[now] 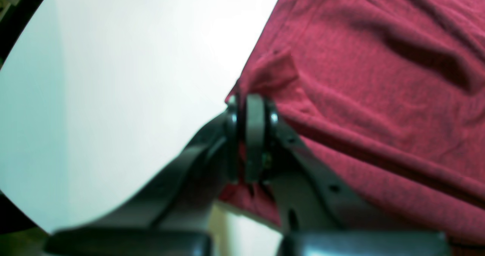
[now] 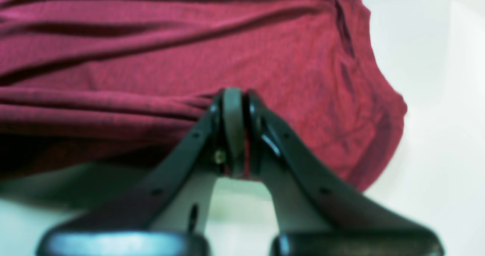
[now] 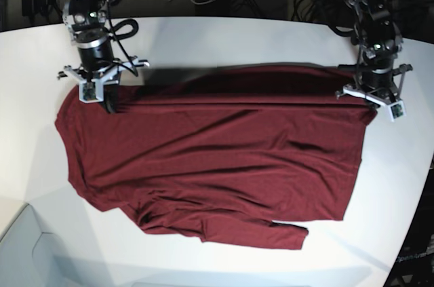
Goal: Layout the t-shirt on the table in an organized manner, then fold the t-shirt properly
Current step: 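Lift the collar edge with both grippers and pull it taut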
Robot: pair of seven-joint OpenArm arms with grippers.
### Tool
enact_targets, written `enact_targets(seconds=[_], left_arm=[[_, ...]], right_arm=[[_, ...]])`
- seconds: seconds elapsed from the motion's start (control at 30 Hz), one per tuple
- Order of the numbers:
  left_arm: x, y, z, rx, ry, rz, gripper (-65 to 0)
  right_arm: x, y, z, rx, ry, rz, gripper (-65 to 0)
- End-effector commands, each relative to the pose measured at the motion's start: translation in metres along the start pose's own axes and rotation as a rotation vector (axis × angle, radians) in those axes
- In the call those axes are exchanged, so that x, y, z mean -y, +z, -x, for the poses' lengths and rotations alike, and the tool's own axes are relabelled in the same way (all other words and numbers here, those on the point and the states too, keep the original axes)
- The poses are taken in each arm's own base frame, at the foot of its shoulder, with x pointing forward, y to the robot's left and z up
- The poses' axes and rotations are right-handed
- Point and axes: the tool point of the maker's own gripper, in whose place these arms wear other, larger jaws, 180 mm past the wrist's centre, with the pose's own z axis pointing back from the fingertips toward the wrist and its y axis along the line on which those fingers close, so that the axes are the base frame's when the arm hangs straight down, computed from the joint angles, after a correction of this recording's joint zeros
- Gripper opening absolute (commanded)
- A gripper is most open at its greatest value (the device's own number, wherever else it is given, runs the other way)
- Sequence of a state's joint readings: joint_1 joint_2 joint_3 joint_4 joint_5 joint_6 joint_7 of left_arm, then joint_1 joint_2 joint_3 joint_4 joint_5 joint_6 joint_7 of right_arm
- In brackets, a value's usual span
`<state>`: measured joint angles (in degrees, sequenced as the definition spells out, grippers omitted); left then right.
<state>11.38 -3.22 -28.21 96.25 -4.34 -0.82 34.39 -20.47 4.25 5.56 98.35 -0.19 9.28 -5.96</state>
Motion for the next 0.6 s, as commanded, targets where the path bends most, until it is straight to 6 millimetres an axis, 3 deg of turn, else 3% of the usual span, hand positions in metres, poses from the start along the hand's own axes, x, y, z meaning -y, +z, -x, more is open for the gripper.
enact_targets(seconds=[0.0,0.33,0.57], left_arm=[[-0.007,-0.002,-0.013,0.038,-0.012,-0.018,-64.7],[-0.015,-0.008,0.004,-0.013,-0.022,-0.027,-63.5],[-0.013,-0.008,0.008,-0.024,-0.018,-0.025,-43.1]], right_arm=[[0.002,-0.001,-0.008,0.036,0.003,0.002,-65.0],[0.002,-0.003,0.004,0.006,-0.004,0.002,-65.0],[0.002,-0.002,0.005,0.003,-0.004,0.001,-65.0]])
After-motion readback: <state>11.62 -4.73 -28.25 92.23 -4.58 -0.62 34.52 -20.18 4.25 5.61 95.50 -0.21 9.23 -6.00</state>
